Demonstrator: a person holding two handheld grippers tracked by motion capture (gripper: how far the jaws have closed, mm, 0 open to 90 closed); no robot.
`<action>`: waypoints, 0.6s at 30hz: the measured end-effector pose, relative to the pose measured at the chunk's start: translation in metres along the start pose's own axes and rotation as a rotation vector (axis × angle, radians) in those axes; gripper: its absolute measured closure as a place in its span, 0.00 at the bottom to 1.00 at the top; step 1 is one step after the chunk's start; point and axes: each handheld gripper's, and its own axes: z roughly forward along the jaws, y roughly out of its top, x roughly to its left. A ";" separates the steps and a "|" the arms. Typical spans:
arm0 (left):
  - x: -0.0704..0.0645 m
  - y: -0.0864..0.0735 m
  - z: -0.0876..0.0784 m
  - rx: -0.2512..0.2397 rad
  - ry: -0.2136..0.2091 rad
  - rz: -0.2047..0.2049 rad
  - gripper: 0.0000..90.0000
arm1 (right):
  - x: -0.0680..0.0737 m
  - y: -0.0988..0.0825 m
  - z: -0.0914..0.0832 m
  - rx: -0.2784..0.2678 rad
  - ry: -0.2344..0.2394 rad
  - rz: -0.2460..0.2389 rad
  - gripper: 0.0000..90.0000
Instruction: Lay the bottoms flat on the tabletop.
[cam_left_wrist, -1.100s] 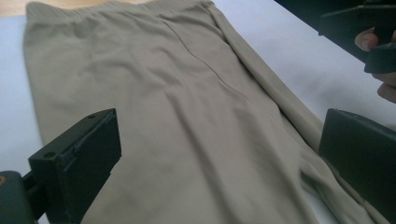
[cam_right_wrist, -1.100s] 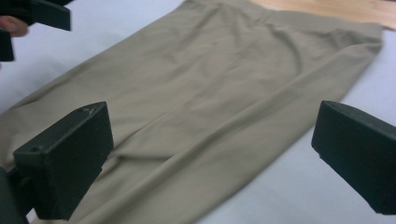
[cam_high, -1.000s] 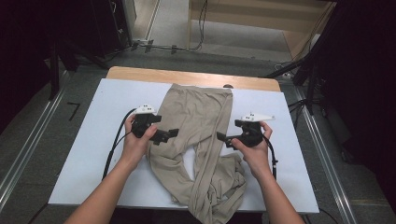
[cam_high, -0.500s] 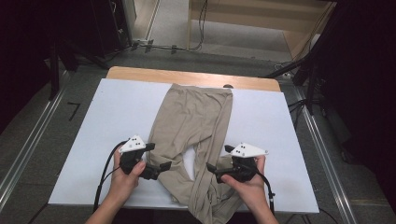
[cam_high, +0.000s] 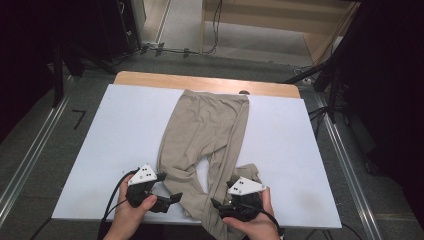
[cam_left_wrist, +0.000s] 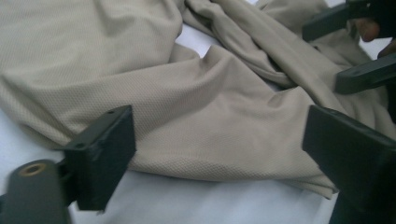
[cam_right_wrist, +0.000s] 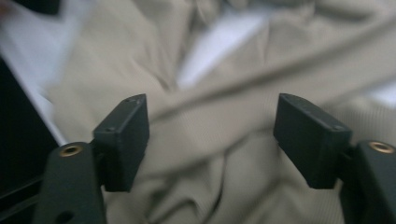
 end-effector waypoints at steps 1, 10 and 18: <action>0.000 0.000 0.001 0.009 0.008 -0.002 0.16 | 0.000 -0.003 0.003 0.013 -0.016 0.003 0.36; -0.006 -0.002 0.011 0.092 0.169 0.037 0.51 | -0.026 -0.005 -0.005 -0.006 0.058 0.065 0.87; -0.004 -0.001 0.011 0.100 0.246 0.050 1.00 | -0.065 0.006 -0.039 -0.128 0.023 0.115 0.89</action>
